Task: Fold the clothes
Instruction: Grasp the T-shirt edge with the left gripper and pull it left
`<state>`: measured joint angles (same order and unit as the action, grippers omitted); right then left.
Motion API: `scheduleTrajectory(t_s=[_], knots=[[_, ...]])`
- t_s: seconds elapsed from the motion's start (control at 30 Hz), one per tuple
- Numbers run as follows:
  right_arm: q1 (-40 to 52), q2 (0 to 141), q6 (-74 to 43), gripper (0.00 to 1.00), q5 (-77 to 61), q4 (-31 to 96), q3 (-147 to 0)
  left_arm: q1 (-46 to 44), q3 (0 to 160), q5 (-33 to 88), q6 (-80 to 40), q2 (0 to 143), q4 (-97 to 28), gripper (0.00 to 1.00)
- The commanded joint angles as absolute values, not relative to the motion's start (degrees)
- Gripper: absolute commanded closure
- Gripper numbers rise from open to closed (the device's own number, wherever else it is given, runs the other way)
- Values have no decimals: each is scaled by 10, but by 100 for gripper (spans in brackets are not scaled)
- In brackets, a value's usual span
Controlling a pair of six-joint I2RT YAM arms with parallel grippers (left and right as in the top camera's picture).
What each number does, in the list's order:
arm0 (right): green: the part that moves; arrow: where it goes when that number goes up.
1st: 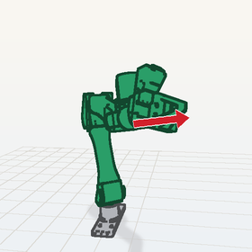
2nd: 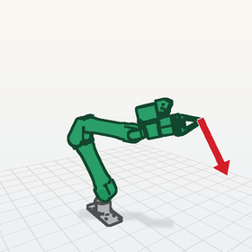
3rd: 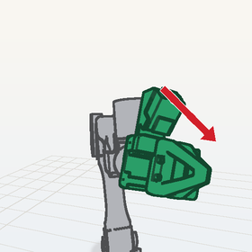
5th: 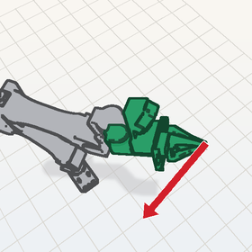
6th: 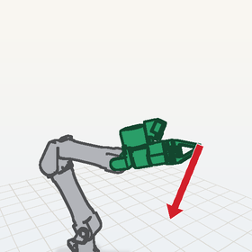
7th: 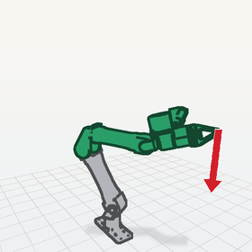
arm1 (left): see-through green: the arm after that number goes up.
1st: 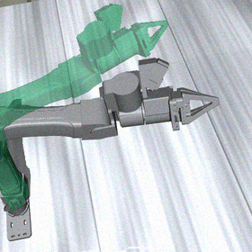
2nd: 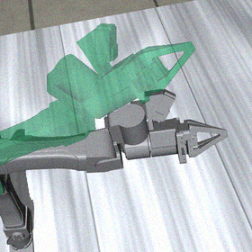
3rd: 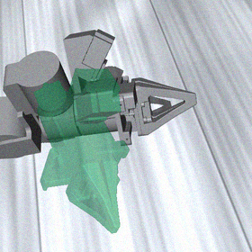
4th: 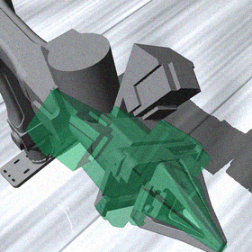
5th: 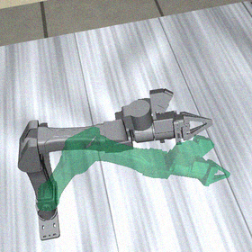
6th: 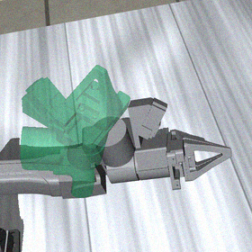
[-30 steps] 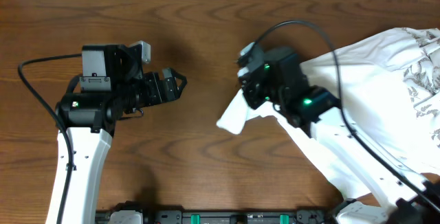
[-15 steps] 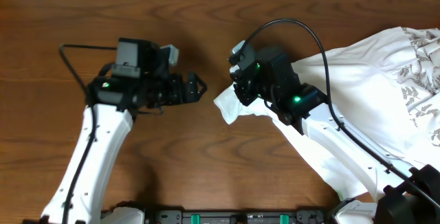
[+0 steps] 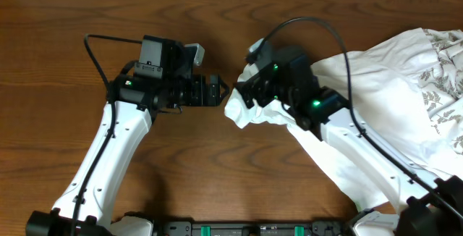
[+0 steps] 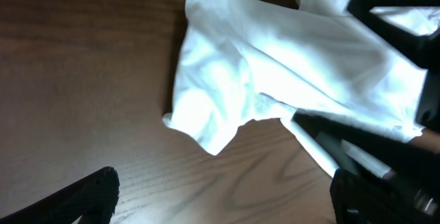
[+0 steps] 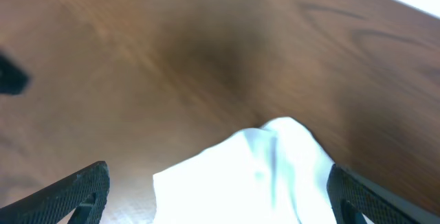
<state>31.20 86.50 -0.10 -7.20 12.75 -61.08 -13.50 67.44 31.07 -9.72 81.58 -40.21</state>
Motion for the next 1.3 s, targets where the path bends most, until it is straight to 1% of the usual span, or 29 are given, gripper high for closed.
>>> scheduleTrajectory(t_s=[0.0,0.1,0.27,0.37,0.53,0.67,0.83,1.1,1.27], knots=[[276,815,-59,1,-3,140,-629,-140,679,303,-47,818,-387,2],[243,775,-111,1,29,188,-629,-156,679,303,-17,822,-362,2],[181,717,-157,1,32,333,-629,-176,679,303,-18,866,-278,2],[149,698,-159,1,32,429,-629,-177,686,303,-50,930,-228,2],[129,696,-159,1,32,498,-629,-177,743,313,-38,1044,-229,2],[127,696,-159,1,33,519,-629,-177,823,319,11,1124,-267,2],[127,696,-159,1,32,530,-629,-177,901,319,64,1191,-295,2],[127,696,-159,1,32,536,-629,-181,921,319,79,1247,-282,2],[127,696,-159,1,32,536,-629,-202,921,319,91,1268,-278,2]])
